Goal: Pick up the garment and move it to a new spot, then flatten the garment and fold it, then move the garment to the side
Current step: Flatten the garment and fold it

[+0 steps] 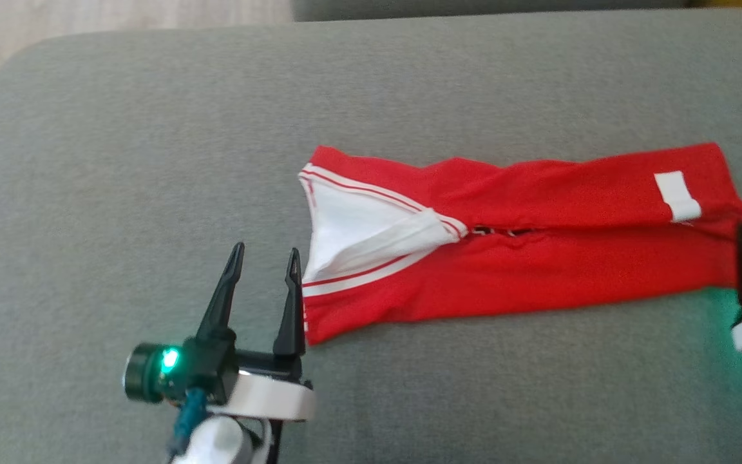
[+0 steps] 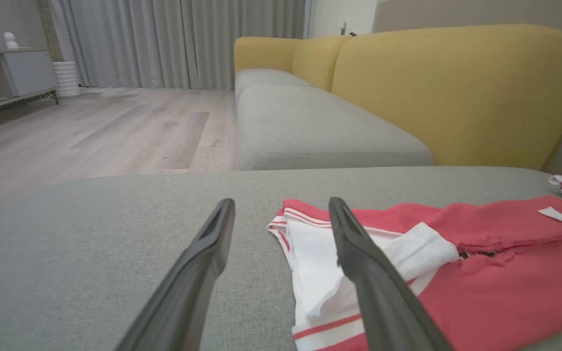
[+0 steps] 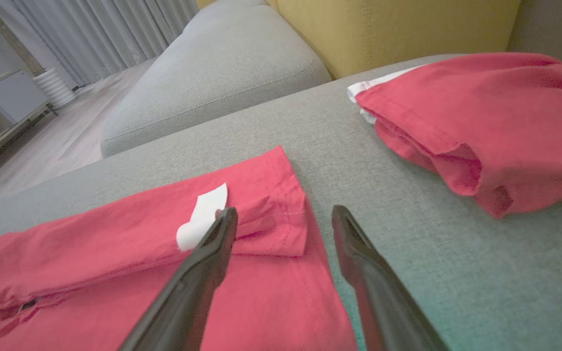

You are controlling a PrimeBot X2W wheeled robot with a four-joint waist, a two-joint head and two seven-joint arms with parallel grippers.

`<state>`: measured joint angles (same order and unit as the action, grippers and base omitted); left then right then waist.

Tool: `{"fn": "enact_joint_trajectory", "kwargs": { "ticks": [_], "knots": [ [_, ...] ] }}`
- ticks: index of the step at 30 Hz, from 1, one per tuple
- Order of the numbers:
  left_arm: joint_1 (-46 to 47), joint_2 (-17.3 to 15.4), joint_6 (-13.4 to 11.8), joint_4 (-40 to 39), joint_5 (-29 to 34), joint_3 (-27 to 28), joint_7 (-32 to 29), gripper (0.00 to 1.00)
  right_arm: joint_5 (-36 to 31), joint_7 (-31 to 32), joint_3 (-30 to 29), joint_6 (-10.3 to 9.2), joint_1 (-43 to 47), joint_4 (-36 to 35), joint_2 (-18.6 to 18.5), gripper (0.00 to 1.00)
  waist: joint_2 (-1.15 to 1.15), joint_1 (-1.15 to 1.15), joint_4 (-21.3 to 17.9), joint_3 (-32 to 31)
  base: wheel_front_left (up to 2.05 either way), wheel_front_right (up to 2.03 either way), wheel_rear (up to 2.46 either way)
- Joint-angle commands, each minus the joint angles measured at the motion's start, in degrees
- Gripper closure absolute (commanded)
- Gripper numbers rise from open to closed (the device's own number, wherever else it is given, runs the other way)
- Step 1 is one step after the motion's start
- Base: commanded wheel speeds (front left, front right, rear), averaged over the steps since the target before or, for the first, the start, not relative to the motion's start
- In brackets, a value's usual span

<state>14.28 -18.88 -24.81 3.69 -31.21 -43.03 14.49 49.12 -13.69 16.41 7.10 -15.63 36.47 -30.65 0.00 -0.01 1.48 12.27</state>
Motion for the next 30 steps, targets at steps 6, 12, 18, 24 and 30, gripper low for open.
{"fn": "enact_joint_trajectory", "kwargs": {
  "ticks": [6,12,18,24,30],
  "knots": [
    [-5.71,7.61,1.71,-4.58,10.64,10.53,0.51,0.00,-5.88,1.52,-8.34,0.39,-2.47,4.90,1.64,0.00,0.00,0.01,4.44,-1.02,0.00,0.00,0.00],
    [-8.16,11.51,6.70,-4.34,15.32,14.54,0.51,0.00,-10.20,8.04,-13.48,0.39,-5.86,12.62,3.67,0.00,0.00,0.01,6.36,-0.60,0.00,0.00,0.00],
    [-9.15,13.44,10.42,-3.69,18.27,17.62,0.51,0.00,-13.63,13.14,-16.29,0.39,-7.54,17.23,5.75,0.25,0.00,0.01,6.23,-0.48,0.00,0.00,0.00],
    [-10.02,14.43,12.50,-3.00,19.94,19.14,0.51,0.00,-13.78,16.72,-16.94,0.39,-7.57,15.57,7.85,1.00,0.00,0.01,5.10,-0.91,0.00,0.00,0.00],
    [-10.60,15.14,14.32,-2.12,21.15,20.43,0.51,0.00,-14.82,16.09,-18.99,0.39,-6.81,11.57,6.91,1.00,0.00,0.01,3.06,-1.74,0.00,0.00,0.00]
  ]
}}
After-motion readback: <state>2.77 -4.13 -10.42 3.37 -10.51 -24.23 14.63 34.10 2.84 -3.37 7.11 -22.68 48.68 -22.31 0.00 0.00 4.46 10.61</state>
